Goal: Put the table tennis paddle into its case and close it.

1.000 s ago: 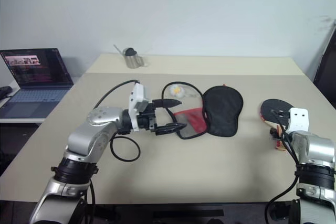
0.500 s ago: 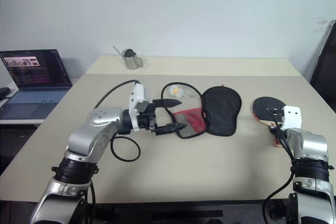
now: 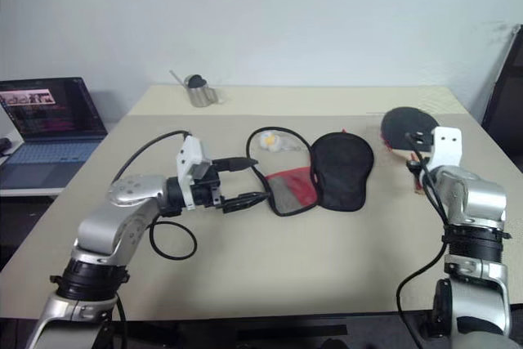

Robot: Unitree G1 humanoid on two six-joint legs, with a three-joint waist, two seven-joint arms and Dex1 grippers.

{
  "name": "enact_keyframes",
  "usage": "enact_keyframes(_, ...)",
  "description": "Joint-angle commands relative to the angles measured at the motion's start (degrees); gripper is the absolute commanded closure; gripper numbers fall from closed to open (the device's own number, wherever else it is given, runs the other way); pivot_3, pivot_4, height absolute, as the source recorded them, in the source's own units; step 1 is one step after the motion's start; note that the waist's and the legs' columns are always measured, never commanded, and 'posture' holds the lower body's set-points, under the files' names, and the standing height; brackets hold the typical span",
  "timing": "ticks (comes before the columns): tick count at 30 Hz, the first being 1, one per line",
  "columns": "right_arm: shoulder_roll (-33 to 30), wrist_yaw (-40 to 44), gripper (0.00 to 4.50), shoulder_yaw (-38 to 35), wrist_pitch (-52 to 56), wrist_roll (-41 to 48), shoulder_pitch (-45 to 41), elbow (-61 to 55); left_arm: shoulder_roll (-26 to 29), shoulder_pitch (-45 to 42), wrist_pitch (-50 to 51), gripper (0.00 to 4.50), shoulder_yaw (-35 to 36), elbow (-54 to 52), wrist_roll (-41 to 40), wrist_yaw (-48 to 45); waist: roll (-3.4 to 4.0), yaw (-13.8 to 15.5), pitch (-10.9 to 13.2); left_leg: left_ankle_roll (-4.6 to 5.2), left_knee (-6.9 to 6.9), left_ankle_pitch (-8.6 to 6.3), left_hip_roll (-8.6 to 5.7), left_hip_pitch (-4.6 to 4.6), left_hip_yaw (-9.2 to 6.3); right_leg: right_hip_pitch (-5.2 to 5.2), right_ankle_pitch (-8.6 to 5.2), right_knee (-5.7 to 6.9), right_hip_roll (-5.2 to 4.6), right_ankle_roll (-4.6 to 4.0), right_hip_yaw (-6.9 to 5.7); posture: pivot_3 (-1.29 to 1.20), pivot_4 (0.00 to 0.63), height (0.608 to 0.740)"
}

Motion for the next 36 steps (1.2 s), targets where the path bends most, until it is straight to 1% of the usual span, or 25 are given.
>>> enact_keyframes(1,4.7,-2.2,3.42,0.9,5.5,2.3,-1.6,-8.0,0.9,0.7,0.8,0.0,2.4,-4.0,-1.5,1.2,0.0,0.0,0.0,0.0,-0.01,0.0,0.01,-0.01,-0.02,-0.05,-0.01,0.06,0.01,-0.02,0.0,0.0,0.15,0.74)
enact_keyframes(3,8.0,-3.5,3.42,1.5,7.4,2.4,-1.2,-10.3,0.9,1.1,1.1,0.0,2.6,-4.5,-1.5,1.6,0.0,0.1,0.0,0.0,-0.01,0.0,0.01,-0.07,-0.02,-0.18,-0.03,0.15,0.0,-0.04,0.0,0.0,0.15,0.74)
enact_keyframes(6,12.2,-5.0,3.42,2.4,8.0,2.1,-1.4,-11.1,0.9,1.2,1.3,0.0,2.6,-4.8,-1.5,2.0,0.01,0.1,0.0,-0.17,0.01,0.1,0.0,-0.43,-0.06,-0.54,-0.03,0.23,-0.02,-0.04,-0.04,0.0,0.15,0.74)
enact_keyframes(11,15.5,-6.2,3.42,4.3,4.5,0.8,-1.8,-7.6,0.9,1.0,1.2,0.0,2.3,-4.7,-1.3,2.3,0.01,0.3,0.0,-0.19,0.03,0.11,-0.04,-0.55,-0.11,-0.58,-0.03,0.18,-0.08,-0.04,-0.13,0.0,0.15,0.74)
enact_keyframes(17,17.7,-6.8,3.42,6.5,0.9,-0.1,-1.8,-4.3,0.9,1.1,1.0,0.0,2.1,-4.7,-1.2,2.4,0.01,0.1,0.0,-0.19,0.02,0.11,-0.03,-0.56,-0.13,-0.59,-0.03,0.19,-0.07,-0.04,-0.15,0.0,0.15,0.74)
enact_keyframes(23,18.4,-7.5,3.42,7.7,-3.8,-1.1,-2.2,0.5,0.7,1.1,0.8,0.0,2.0,-4.6,-1.1,2.5,0.01,0.1,0.0,-0.19,0.02,0.12,-0.03,-0.56,-0.13,-0.6,-0.03,0.19,-0.06,-0.05,-0.15,0.0,0.15,0.74)
enact_keyframes(28,18.5,-8.1,3.42,8.5,-8.2,-2.7,-3.1,5.3,0.8,1.2,0.7,0.0,1.9,-4.6,-1.1,2.6,0.01,0.0,0.0,-0.19,0.02,0.12,-0.03,-0.55,-0.13,-0.6,-0.03,0.19,-0.06,-0.05,-0.15,0.0,0.15,0.74)
enact_keyframes(36,17.8,-8.2,3.42,9.3,-11.2,-4.5,-3.2,8.2,0.9,1.5,0.8,0.0,2.0,-4.9,-1.1,2.8,0.01,0.0,0.0,-0.19,0.02,0.12,-0.03,-0.56,-0.14,-0.6,-0.03,0.19,-0.06,-0.05,-0.15,0.0,0.15,0.74)
